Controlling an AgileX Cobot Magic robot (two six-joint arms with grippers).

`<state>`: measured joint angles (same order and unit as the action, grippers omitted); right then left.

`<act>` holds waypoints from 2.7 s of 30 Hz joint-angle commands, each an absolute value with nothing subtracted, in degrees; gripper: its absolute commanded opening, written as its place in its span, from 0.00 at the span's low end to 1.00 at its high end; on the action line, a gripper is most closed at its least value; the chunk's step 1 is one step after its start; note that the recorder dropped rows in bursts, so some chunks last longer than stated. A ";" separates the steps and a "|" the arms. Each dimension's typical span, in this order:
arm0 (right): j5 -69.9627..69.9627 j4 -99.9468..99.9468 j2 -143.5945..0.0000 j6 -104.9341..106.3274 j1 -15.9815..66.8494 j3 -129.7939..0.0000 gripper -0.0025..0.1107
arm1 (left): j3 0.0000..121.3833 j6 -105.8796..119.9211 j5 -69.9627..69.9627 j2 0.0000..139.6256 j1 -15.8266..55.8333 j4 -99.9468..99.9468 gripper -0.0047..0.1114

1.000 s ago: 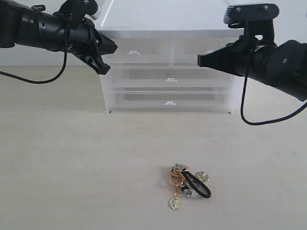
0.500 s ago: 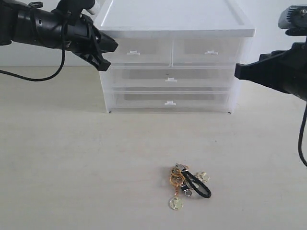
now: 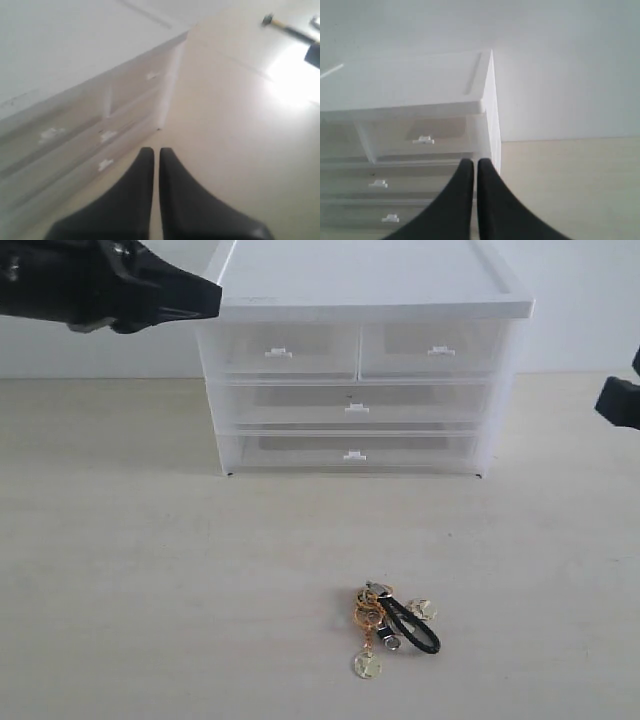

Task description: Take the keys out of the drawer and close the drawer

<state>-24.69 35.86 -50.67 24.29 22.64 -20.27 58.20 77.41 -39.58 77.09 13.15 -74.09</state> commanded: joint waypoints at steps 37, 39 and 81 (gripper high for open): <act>-15.92 35.84 -44.53 21.35 22.33 -18.46 0.02 | 20.41 95.94 -35.58 33.03 13.10 -99.95 0.08; -16.04 35.84 -44.53 21.35 22.33 -18.46 0.02 | 20.41 92.81 -27.53 31.19 12.21 -99.95 0.08; -16.16 35.84 -44.53 21.35 22.33 -18.46 0.02 | 0.00 11.31 4.42 0.00 8.58 -16.72 0.08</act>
